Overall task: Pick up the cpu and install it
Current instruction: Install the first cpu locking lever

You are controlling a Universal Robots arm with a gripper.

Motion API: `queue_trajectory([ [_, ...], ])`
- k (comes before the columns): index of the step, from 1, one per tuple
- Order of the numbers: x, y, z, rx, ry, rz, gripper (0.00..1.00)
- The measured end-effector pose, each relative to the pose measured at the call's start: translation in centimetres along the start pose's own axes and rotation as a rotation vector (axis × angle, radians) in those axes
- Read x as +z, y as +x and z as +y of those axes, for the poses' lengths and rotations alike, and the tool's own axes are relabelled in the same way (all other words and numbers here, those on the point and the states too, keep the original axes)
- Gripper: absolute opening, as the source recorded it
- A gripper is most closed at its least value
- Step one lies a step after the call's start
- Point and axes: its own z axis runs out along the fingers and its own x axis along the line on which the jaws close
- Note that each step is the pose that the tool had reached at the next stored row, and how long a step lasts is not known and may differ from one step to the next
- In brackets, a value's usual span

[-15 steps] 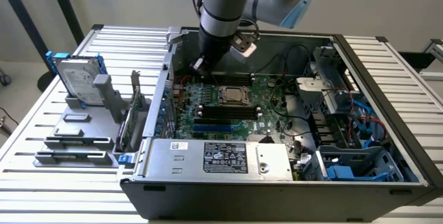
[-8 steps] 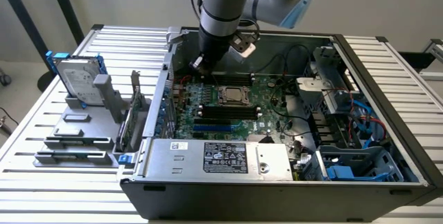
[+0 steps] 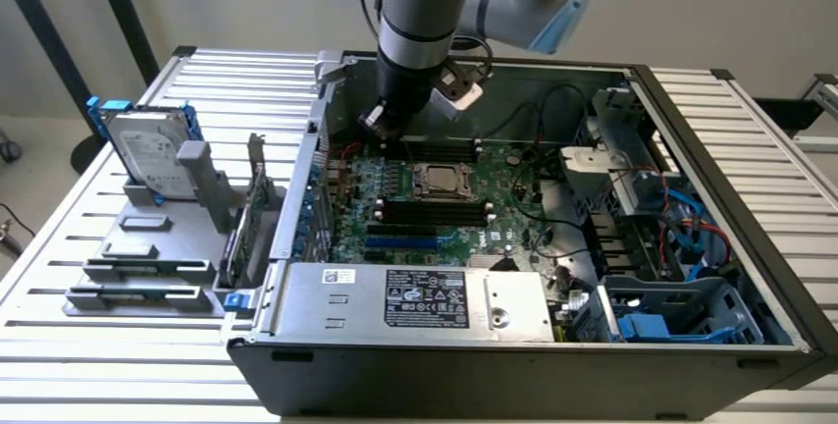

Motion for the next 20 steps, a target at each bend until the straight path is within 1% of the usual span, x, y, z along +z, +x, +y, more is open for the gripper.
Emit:
queue_trajectory([
  [1, -0.01, 0.02, 0.01, 0.003, -0.0014, 0.0021, 0.11],
  [5, -0.16, 0.06, 0.00, 0.012, -0.0057, 0.0071, 0.11],
  [6, -0.17, 0.08, 0.00, 0.013, -0.0075, 0.0092, 0.11],
  [7, -0.18, 0.09, 0.02, 0.014, -0.0106, 0.0123, 0.11],
  [8, -0.18, 0.09, 0.03, 0.013, -0.0157, 0.0168, 0.11],
  [10, -0.17, 0.15, 0.11, 0.009, -0.0277, 0.0274, 0.11],
  [12, -0.13, 0.28, 0.27, 0.006, -0.0361, 0.0350, 0.11],
  [13, -0.10, 0.32, 0.34, 0.005, -0.0404, 0.0372, 0.11],
  [16, 0.07, 0.41, 0.53, 0.004, -0.0536, 0.0399, 0.11],
  [18, 0.17, 0.52, 0.70, 0.003, -0.0613, 0.0420, 0.11],
  [20, 0.21, 0.70, 0.93, 0.001, -0.0700, 0.0454, 0.11],
])
